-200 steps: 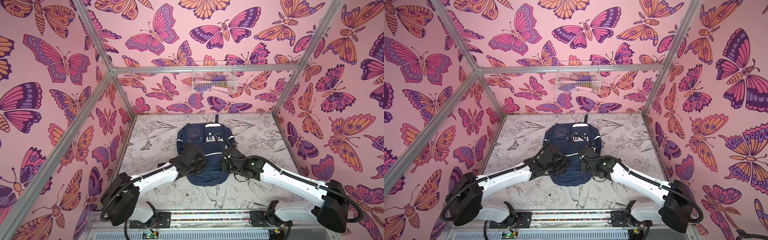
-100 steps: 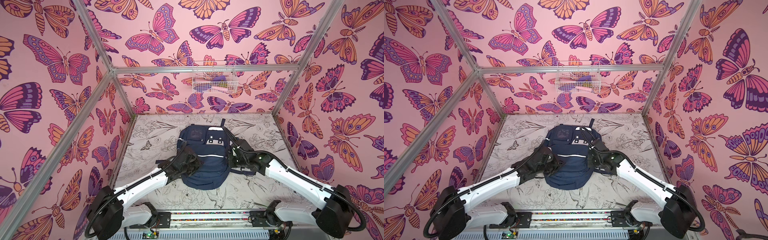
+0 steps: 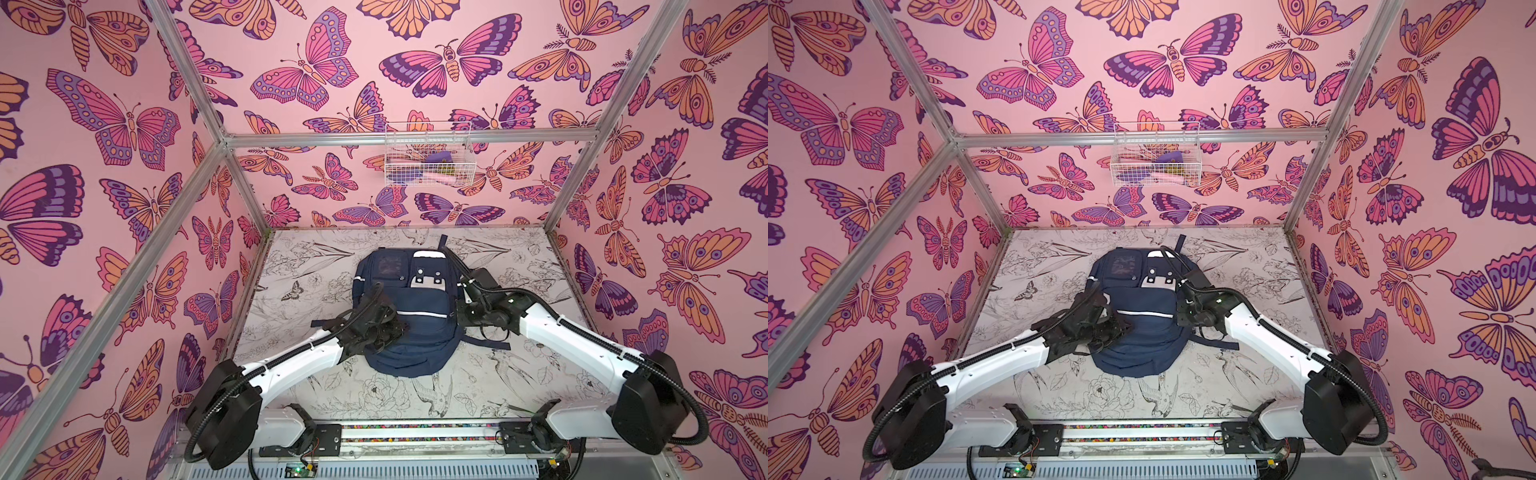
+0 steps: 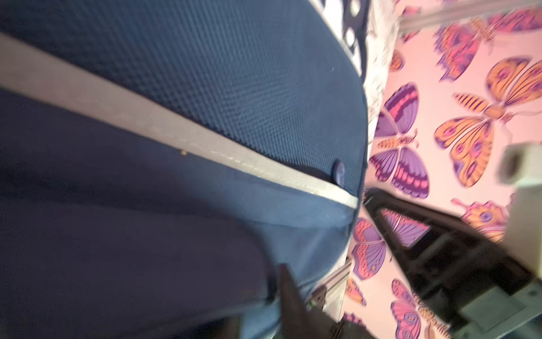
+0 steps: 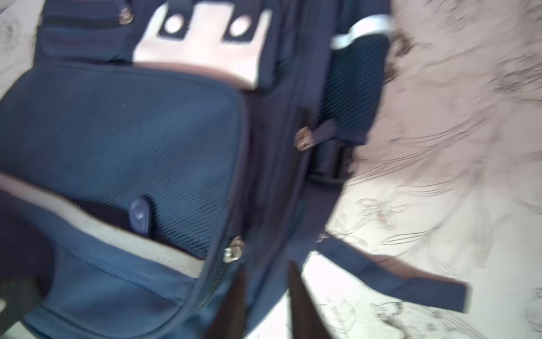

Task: Pack books, pencil case, and school supplies into a backpack
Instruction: Zip the student bag at the center of the table.

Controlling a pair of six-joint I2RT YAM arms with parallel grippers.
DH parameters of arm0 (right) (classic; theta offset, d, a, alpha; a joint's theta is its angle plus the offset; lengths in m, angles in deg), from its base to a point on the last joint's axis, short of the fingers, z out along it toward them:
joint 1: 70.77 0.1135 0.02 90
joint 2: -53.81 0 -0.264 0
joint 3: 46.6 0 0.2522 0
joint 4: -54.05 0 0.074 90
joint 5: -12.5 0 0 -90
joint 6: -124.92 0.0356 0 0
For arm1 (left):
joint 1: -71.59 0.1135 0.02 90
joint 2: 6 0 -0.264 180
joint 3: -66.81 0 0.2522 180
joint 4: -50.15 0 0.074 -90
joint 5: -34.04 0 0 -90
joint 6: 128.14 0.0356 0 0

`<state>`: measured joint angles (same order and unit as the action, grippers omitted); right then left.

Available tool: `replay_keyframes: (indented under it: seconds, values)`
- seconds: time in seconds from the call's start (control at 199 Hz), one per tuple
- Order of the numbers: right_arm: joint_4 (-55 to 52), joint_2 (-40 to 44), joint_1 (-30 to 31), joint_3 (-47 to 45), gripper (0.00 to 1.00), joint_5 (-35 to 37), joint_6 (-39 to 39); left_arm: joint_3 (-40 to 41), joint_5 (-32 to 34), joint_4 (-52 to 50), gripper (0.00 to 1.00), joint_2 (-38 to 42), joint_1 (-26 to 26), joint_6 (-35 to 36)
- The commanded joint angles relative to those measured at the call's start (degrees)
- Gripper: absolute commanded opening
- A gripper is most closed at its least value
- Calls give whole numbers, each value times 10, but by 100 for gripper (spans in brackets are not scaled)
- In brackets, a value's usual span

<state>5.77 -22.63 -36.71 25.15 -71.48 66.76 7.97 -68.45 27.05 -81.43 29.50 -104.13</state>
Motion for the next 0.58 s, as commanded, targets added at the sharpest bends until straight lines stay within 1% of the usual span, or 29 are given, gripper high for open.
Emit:
replay_keyframes:
  seconds: [0.0, 0.04, 0.09, 0.145, 0.181, 0.236, 0.261, 0.316, 0.351, 0.381, 0.401, 0.421, 0.446, 0.477, 0.497, 0.502, 0.517, 0.547, 0.557, 0.567, 0.572]
  values:
    - [-31, 74, -4, -6, 59, 39, 2, -34, 15, -51, 99, 30, 0, 73]
    - [-41, 103, -4, -8, 66, 42, 1, -48, 34, -69, 99, 57, -1, 100]
    - [-55, 139, -4, -7, 71, 62, 3, -66, 72, -98, 99, 82, -1, 139]
    - [-65, 179, -4, -10, 74, 101, 7, -89, 121, -138, 99, 112, 0, 184]
    - [-63, 203, -4, -16, 76, 132, 6, -103, 164, -167, 99, 133, 2, 212]
    - [-55, 247, -4, -30, 77, 182, -6, -113, 253, -193, 99, 171, 4, 260]
    - [-46, 265, -4, -40, 77, 201, -17, -109, 290, -194, 99, 192, 4, 286]
    - [-17, 304, -5, -69, 77, 227, -58, -85, 394, -184, 100, 234, 8, 330]
    - [10, 324, -5, -93, 78, 251, -83, -54, 455, -155, 100, 260, 10, 366]
    - [24, 340, -5, -113, 88, 276, -102, -19, 494, -115, 100, 280, 13, 414]
    - [33, 348, -5, -126, 93, 298, -112, 9, 515, -84, 100, 293, 15, 451]
    - [43, 355, -5, -144, 100, 321, -117, 40, 532, -51, 100, 306, 18, 487]
    - [48, 364, -5, -166, 99, 352, -109, 75, 560, -3, 100, 321, 24, 529]
    - [53, 375, -5, -200, 99, 383, -97, 122, 592, 55, 100, 336, 34, 564]
    - [81, 382, -5, -229, 99, 407, -105, 149, 611, 98, 100, 345, 43, 585]
    - [103, 384, -5, -236, 99, 412, -105, 158, 615, 110, 100, 348, 46, 590]
    - [123, 391, -5, -257, 99, 425, -122, 181, 621, 142, 100, 354, 57, 607]
    - [169, 405, -7, -295, 99, 456, -142, 224, 622, 214, 100, 366, 81, 641]
    - [197, 408, -8, -316, 99, 468, -150, 239, 622, 241, 100, 370, 94, 641]
    - [228, 413, -12, -340, 99, 490, -159, 249, 622, 242, 100, 372, 112, 641]
    - [235, 414, -13, -346, 99, 495, -160, 252, 622, 240, 100, 371, 129, 641]
